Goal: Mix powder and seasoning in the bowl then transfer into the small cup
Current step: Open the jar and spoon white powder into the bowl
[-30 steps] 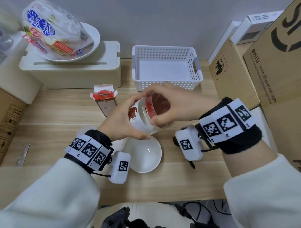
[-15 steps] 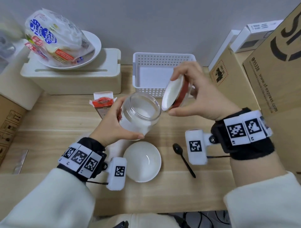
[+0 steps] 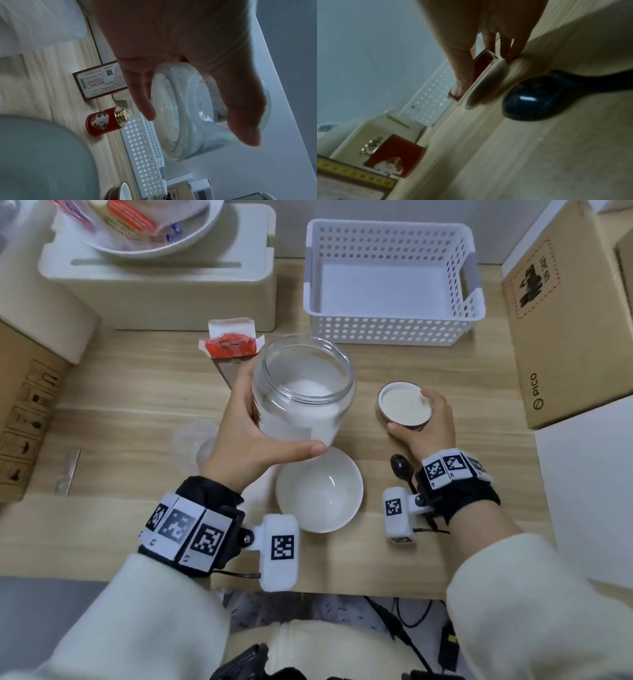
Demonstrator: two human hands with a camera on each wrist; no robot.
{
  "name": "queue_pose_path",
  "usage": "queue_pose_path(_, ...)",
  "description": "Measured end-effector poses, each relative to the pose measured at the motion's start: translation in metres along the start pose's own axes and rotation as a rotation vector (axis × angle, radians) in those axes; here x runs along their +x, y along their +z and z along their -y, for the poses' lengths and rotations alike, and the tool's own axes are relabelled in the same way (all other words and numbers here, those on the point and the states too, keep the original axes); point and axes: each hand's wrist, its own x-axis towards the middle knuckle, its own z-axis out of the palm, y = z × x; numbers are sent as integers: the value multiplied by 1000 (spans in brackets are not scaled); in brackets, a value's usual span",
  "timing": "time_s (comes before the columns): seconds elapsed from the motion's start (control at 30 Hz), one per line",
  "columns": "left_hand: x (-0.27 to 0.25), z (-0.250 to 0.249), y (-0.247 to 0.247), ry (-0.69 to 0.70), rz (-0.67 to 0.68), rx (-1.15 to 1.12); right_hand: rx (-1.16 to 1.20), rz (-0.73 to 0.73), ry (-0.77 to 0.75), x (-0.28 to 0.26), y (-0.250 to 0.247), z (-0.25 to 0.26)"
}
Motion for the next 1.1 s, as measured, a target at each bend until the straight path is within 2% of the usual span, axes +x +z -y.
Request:
queue_pose_path(0.2,-7,-1,5,-1,39,-2,-63,35,-37,-10,-5,-8)
queue_pose_path(0.3,-8,-2,7,3,59,-7,-50,-20,37,-30,-17,-3)
queue_pose_path(0.37,-8,-2,10,10,75,-5,-172,-28,111,-49,-26,-6)
queue_pose_path(0.47,-9,-2,13,4,95,4,-460,173,237,-77,-35,-19)
queue_pose_path(0.53,-11,-2,13,-4,101,6,-497,243,283,-89,-36,-25)
queue_pose_path(0.7,-15,-3,10,-17,117,3,-476,181,319,-101,-32,-24)
queue_pose_path(0.83,-18,0,6,5,150,0,-518,191,343,-105,-29,-24)
queue_pose_path(0.9,-20,1,3,30,155,3,-525,140,319,-106,-34,-21)
queue_pose_path(0.97,-20,1,0,64,152,8,-433,54,246,-105,-44,-12)
queue_pose_path(1.03,-20,1,-4,100,148,27,-95,-5,129,-106,-55,14)
queue_pose_path(1.1,-19,-2,-7,129,154,53,225,-55,-68,-111,-67,53)
